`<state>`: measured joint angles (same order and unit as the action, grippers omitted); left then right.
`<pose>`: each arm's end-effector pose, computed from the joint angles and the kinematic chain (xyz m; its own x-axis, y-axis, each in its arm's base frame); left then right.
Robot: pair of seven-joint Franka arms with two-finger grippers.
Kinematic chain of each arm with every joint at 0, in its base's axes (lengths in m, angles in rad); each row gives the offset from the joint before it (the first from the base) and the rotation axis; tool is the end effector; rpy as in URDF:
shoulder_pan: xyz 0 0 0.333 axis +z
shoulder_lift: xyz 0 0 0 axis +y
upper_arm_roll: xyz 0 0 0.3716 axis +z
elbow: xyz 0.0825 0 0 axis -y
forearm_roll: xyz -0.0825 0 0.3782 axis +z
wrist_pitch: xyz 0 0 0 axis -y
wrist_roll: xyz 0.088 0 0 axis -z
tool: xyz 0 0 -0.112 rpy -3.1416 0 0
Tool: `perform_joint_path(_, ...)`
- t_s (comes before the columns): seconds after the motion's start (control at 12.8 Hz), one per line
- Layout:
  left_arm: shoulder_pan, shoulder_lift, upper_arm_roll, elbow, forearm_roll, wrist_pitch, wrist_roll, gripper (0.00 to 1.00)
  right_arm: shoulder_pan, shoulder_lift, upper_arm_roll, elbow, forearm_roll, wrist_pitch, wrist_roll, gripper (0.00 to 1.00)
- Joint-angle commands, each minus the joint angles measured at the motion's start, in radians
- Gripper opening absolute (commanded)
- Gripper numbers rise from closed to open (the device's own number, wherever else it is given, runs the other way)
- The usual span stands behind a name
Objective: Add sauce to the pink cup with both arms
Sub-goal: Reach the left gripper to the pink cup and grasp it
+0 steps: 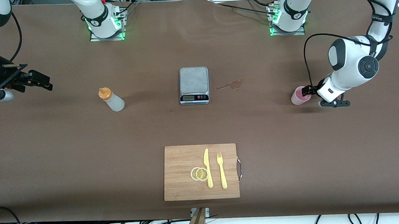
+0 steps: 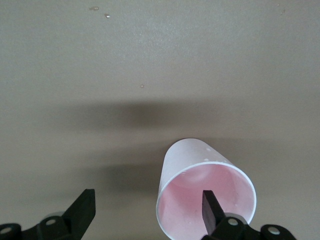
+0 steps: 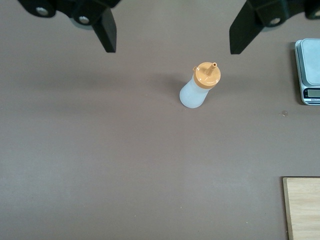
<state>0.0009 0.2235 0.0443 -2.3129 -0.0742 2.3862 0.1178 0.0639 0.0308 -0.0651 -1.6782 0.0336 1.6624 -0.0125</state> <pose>0.5156 0.0222 0.2892 0.9892 -0.0186 -0.1452 -0.0115 -0.9987 0.0498 0.5625 0.0034 0.6156 0.9989 0.0082 -0.0462 0.0067 -0.9995 -0.0318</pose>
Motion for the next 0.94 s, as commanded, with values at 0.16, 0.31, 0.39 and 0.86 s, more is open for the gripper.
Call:
perform_joint_path(0.16, 0.011, -0.019, -0.007, -0.023, 0.011, 0.018, 0.000, 0.14, -0.001, 0.008, 0.001, 0.023, 0.008, -0.009, 0.011, 1.00)
perform_joint_path(0.31, 0.010, -0.019, -0.007, -0.019, 0.011, 0.016, 0.000, 0.00, 0.001, 0.008, 0.002, 0.023, 0.008, -0.009, 0.011, 1.00)
perform_joint_path(0.39, 0.011, -0.019, -0.007, -0.019, 0.010, 0.016, -0.001, 0.00, -0.001, 0.008, 0.001, 0.023, 0.008, -0.009, 0.009, 1.00)
perform_joint_path(0.86, -0.059, -0.013, -0.032, 0.095, -0.018, -0.016, -0.110, 0.00, -0.001, 0.008, 0.002, 0.023, 0.008, -0.009, 0.006, 1.00)
